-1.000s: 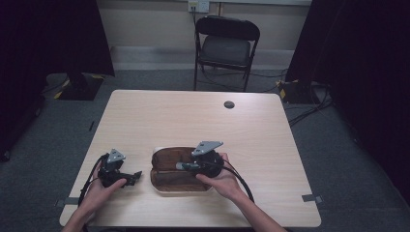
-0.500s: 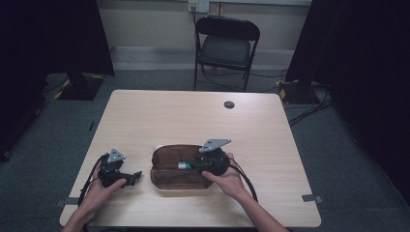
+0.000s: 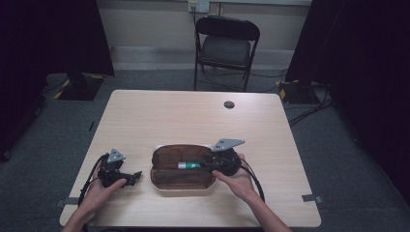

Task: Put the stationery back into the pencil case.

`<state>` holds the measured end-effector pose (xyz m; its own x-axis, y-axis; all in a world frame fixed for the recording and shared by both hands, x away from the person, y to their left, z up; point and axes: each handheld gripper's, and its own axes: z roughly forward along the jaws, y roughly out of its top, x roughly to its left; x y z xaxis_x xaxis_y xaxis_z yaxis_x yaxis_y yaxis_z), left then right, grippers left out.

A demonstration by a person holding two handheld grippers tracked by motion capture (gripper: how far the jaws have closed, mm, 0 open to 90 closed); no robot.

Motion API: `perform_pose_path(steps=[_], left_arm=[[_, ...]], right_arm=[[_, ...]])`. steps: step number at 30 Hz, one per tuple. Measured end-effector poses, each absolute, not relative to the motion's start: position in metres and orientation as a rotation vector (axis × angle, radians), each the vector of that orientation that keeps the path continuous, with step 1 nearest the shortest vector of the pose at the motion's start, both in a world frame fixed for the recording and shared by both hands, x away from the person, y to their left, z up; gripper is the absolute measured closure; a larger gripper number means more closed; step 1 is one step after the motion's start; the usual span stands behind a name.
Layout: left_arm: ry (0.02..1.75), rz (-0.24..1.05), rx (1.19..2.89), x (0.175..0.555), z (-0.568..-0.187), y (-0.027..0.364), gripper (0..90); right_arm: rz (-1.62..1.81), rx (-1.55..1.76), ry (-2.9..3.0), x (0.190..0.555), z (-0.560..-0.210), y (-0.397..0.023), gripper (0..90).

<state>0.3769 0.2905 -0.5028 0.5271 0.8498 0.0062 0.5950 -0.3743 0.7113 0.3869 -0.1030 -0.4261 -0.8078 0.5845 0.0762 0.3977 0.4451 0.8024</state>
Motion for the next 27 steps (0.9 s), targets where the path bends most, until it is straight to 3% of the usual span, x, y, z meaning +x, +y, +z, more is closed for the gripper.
perform_pose_path(steps=[13, 27], left_arm=[[1.167, 0.496, 2.106, 0.377, -0.503, 0.291, 0.0], [1.167, 0.496, 2.106, 0.377, -0.503, 0.291, 0.0]], right_arm=[[1.316, 0.93, 2.383, 0.374, -0.413, -0.142, 63.0], [1.24, 1.121, 2.256, 0.373, -0.425, -0.204, 53.9]])
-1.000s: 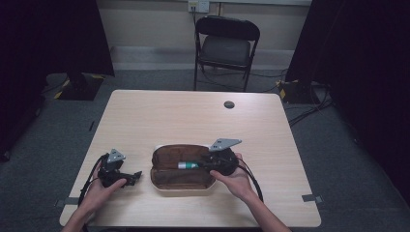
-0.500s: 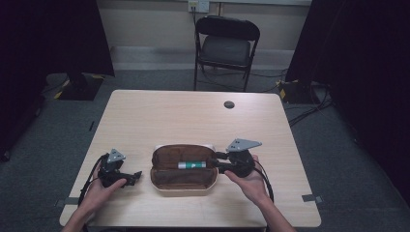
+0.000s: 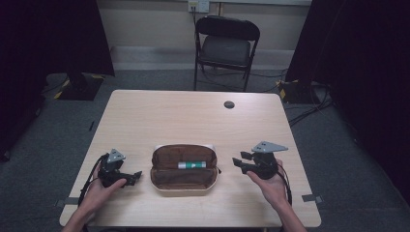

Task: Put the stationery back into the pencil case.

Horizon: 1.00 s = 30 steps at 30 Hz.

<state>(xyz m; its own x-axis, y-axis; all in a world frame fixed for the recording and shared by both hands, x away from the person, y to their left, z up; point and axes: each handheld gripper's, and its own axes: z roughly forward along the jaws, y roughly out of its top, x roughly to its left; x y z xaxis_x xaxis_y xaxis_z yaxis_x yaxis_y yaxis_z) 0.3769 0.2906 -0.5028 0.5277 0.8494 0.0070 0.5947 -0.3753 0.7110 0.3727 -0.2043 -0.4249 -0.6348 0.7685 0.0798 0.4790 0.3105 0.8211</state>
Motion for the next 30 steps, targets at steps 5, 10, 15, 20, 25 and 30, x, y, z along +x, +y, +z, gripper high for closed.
perform_pose_path(steps=[5, 10, 15, 20, 25, 30], left_arm=[[1.17, 0.495, 2.101, 0.377, -0.503, 0.29, 0.0], [1.169, 0.495, 2.101, 0.377, -0.503, 0.29, 0.0], [1.167, 0.496, 2.106, 0.377, -0.503, 0.291, 0.0], [1.167, 0.496, 2.106, 0.377, -0.503, 0.291, 0.0], [1.167, 0.496, 2.106, 0.377, -0.503, 0.291, 0.0], [1.167, 0.495, 2.105, 0.377, -0.503, 0.291, 0.0]], right_arm=[[1.191, 1.184, 2.202, 0.374, -0.43, -0.226, 47.3], [1.14, 1.259, 2.161, 0.376, -0.439, -0.247, 38.5], [1.07, 1.348, 2.134, 0.386, -0.457, -0.266, 30.6], [0.96, 1.407, 2.128, 0.397, -0.476, -0.277, 23.1], [0.854, 1.443, 2.129, 0.402, -0.492, -0.281, 19.0], [0.869, 1.463, 2.053, 0.401, -0.498, -0.281, 14.0]])
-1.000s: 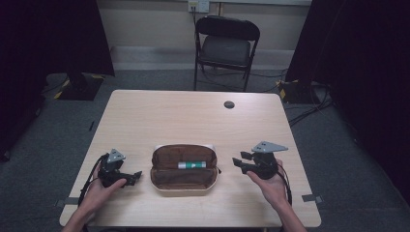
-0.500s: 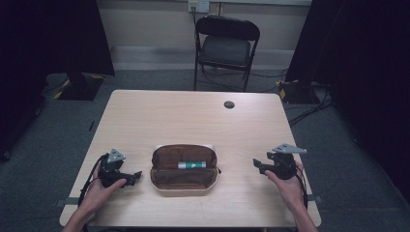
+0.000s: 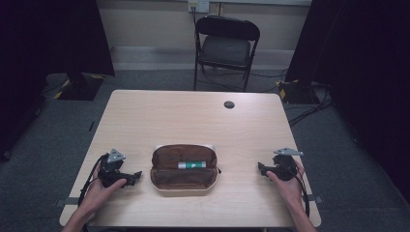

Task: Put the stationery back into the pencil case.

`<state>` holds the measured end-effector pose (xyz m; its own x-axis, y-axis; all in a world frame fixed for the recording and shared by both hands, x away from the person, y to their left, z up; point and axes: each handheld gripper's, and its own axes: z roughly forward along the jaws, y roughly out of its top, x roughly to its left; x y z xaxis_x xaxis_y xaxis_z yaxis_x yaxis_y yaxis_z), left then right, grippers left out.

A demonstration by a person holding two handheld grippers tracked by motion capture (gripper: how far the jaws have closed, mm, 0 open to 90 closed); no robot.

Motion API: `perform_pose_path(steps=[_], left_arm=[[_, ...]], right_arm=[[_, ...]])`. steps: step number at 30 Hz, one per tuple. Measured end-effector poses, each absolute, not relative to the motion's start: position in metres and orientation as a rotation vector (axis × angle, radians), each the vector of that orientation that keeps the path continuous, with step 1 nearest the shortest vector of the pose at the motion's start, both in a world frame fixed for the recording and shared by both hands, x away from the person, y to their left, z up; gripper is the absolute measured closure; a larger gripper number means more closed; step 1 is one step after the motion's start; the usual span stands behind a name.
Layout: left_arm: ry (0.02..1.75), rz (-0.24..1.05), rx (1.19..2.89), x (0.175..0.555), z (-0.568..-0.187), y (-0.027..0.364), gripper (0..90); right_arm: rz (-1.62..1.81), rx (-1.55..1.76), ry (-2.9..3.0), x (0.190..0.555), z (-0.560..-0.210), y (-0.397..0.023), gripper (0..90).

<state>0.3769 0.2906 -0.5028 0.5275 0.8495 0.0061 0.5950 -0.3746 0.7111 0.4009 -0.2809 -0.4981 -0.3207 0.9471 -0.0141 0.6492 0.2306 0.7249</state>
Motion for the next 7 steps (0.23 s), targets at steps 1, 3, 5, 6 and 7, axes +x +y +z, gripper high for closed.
perform_pose_path(steps=[1, 3, 5, 6, 7], left_arm=[[1.172, 0.494, 2.101, 0.3767, -0.503, 0.2903, 0.0], [1.171, 0.494, 2.101, 0.3767, -0.503, 0.2903, 0.0], [1.168, 0.495, 2.105, 0.3769, -0.5029, 0.2906, 0.0], [1.167, 0.495, 2.106, 0.377, -0.5028, 0.2906, 0.0], [1.169, 0.495, 2.101, 0.3769, -0.503, 0.2903, 0.0]], right_arm=[[0.88, 1.456, 2.039, 0.4007, -0.4999, -0.2816, 13.2], [0.877, 1.468, 2.029, 0.3999, -0.5, -0.2813, 13.3], [0.875, 1.476, 2.022, 0.3993, -0.5, -0.2809, 13.3], [0.875, 1.479, 2.019, 0.3991, -0.5, -0.2807, 13.3], [0.874, 1.48, 2.018, 0.399, -0.5, -0.2806, 13.3]])
